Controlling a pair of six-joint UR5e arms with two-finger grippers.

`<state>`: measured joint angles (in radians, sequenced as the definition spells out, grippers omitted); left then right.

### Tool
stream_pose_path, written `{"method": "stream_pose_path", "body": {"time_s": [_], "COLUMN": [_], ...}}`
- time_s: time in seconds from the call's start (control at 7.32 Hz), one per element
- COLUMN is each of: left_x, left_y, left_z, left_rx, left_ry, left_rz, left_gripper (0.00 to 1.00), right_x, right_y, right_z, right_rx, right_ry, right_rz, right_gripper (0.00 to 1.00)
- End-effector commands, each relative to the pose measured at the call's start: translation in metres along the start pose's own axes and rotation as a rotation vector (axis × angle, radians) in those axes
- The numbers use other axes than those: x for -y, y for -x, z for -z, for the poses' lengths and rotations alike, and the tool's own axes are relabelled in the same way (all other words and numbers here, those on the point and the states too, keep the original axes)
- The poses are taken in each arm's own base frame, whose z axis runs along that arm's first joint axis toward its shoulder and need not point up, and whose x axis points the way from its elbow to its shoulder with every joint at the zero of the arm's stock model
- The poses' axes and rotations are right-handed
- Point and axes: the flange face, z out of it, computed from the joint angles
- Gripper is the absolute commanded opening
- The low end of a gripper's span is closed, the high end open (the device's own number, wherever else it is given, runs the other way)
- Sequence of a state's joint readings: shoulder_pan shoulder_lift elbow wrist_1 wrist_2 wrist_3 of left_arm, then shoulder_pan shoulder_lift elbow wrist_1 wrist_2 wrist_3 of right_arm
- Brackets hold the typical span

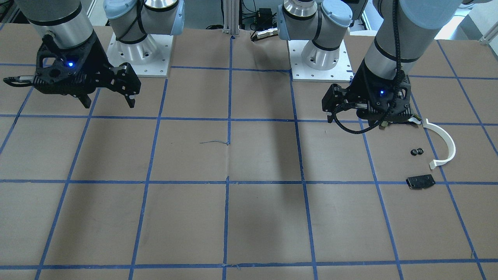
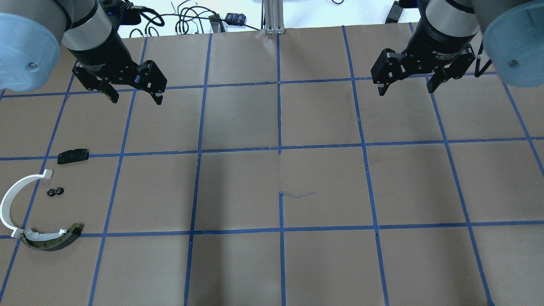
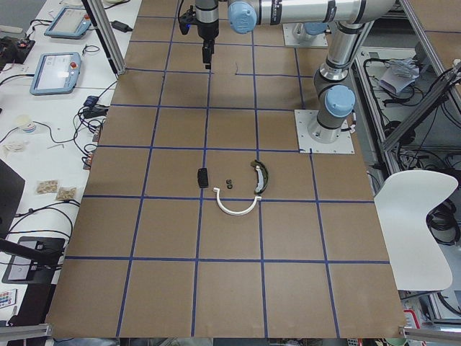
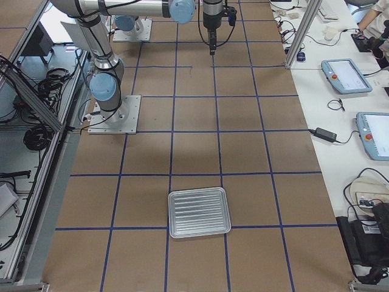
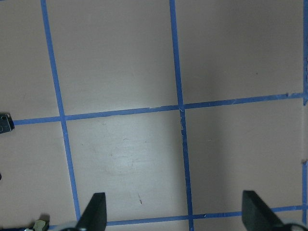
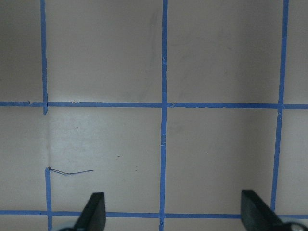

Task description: Place bearing gear from tray to pile

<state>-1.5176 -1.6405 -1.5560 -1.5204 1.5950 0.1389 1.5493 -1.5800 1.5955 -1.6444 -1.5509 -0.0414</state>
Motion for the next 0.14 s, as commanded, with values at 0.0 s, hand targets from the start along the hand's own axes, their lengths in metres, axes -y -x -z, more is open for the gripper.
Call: {"method": "stream_pose_path", "body": {"time_s": [0.0], "left_x": [0.0013], "left_y": [0.0036], "left_z": [-0.0039], "left_rx": [-0.001], "left_ry": [0.012], "left_rz": [0.001], "left_gripper": [1.0], "right_x": [-0.0002], "right_y": [0.0], "right_z": [-0.0007], "right_rx": [0.0], "right_ry": [0.001], "right_rz": [0.0], "right_gripper": [1.0]}}
